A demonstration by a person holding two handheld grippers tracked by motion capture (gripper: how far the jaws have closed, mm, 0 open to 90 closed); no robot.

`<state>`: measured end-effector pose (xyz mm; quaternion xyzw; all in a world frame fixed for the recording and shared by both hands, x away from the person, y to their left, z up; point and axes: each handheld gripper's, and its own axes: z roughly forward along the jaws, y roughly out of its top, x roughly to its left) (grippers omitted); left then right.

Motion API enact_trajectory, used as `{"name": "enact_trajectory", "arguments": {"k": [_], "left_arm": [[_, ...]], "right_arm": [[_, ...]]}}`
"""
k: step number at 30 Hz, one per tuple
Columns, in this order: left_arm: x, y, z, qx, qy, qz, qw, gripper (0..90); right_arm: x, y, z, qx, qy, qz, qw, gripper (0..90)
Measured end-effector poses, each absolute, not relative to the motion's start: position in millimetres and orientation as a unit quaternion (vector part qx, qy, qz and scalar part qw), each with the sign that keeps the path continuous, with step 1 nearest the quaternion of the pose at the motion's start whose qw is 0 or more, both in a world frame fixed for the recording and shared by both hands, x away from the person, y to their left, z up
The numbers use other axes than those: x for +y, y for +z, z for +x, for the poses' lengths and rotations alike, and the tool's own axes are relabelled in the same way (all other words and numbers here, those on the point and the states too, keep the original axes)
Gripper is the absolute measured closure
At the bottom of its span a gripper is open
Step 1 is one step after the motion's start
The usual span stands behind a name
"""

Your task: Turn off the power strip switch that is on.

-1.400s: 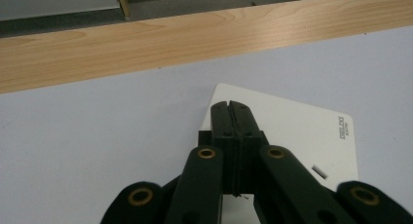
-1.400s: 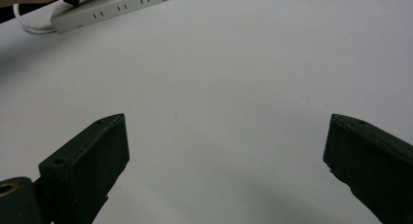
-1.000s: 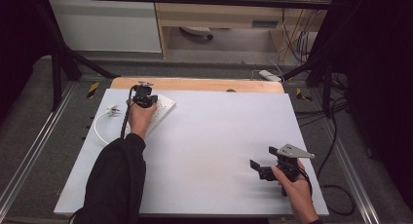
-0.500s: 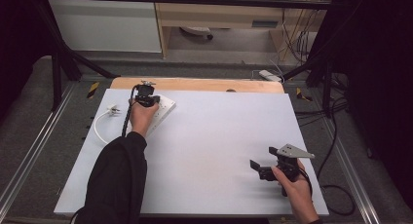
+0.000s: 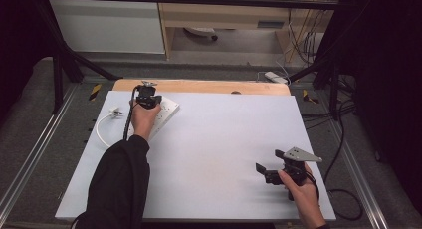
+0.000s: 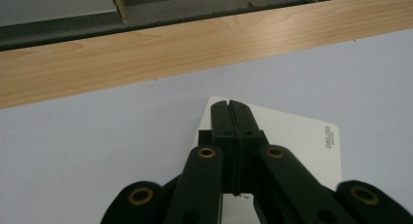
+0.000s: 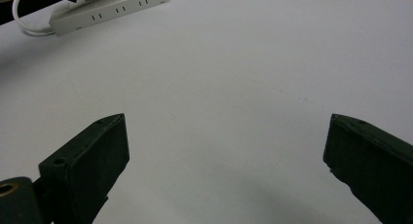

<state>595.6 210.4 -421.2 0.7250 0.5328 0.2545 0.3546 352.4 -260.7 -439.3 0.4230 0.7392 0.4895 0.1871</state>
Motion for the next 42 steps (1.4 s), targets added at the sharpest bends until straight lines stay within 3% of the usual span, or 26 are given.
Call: {"name": "enact_trajectory", "arguments": {"k": [24, 35, 42], "left_arm": [[210.4, -419.5, 594.3, 0.533, 0.253, 0.706, 0.391, 88.9], [209.0, -416.5, 592.5, 0.529, 0.261, 0.696, 0.410, 66.6], [210.4, -418.6, 593.6, 0.545, 0.258, 0.684, 0.412, 37.1]], "right_arm": [[-260.8, -439.1, 352.4, 0.739, 0.490, 0.423, 0.187, 3.3], [-260.6, -438.9, 352.6, 0.739, 0.490, 0.423, 0.187, 3.3], [-260.3, -438.9, 352.3, 0.740, 0.488, 0.423, 0.189, 3.2]]}}
